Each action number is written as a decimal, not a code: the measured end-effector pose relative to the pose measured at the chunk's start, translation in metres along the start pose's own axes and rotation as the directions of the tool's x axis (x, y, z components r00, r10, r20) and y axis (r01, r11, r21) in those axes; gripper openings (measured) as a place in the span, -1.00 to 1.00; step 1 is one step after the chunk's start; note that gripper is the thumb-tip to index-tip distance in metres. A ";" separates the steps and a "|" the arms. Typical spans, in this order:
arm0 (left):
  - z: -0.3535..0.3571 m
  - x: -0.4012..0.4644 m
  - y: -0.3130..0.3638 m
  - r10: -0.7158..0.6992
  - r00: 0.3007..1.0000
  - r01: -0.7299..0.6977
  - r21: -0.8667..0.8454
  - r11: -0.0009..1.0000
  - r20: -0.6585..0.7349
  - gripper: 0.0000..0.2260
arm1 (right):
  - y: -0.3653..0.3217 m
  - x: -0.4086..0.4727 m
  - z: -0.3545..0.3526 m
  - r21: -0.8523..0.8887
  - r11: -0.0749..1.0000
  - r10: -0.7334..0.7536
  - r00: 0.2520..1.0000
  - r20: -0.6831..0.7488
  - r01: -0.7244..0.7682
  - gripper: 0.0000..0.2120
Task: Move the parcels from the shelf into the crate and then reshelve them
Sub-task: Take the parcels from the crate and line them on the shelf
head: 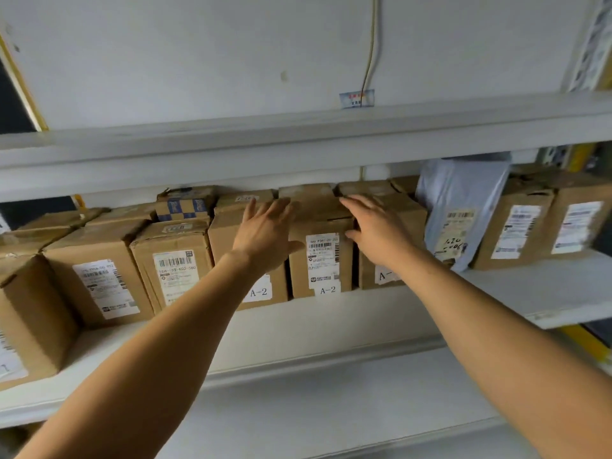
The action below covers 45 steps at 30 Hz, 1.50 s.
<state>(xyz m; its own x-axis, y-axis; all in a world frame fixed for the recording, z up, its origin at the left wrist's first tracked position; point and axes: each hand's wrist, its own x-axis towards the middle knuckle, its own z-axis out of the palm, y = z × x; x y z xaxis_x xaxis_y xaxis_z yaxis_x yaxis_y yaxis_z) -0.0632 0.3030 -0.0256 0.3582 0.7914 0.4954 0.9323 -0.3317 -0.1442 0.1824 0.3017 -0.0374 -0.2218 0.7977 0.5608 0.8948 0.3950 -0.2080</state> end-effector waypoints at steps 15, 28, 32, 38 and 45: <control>0.005 0.055 0.123 0.031 0.998 -0.031 0.001 1.000 -0.048 -0.29 | 0.099 -0.028 -0.025 0.081 0.986 -0.134 0.982 -0.131 0.146 -0.41; 0.028 0.147 0.270 -0.143 0.989 0.147 -0.425 0.893 0.042 -0.59 | 0.251 -0.050 -0.075 0.452 0.854 0.356 0.923 -0.148 -0.258 -0.19; 0.042 0.139 0.279 -0.228 0.969 0.177 -0.378 0.909 -0.093 -0.70 | 0.263 -0.049 -0.070 0.276 0.931 0.299 0.931 -0.209 -0.237 -0.43; 0.045 0.140 0.286 -0.215 0.959 0.142 -0.345 0.928 -0.183 -0.70 | 0.275 -0.051 -0.073 0.258 0.946 0.244 0.953 -0.178 -0.194 -0.40; 0.052 0.126 0.347 0.030 0.842 -0.099 -0.100 0.990 -0.539 -0.68 | 0.337 -0.074 -0.086 0.198 0.977 0.145 0.917 -0.373 -0.074 -0.49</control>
<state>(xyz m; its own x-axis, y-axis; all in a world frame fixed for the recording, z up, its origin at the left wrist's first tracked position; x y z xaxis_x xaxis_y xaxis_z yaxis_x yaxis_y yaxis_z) 0.3078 0.3146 -0.0575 0.3021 0.3795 0.8745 0.8825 -0.4581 -0.1061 0.5342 0.3368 -0.0799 0.0704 0.6184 0.7827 0.8141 0.4177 -0.4034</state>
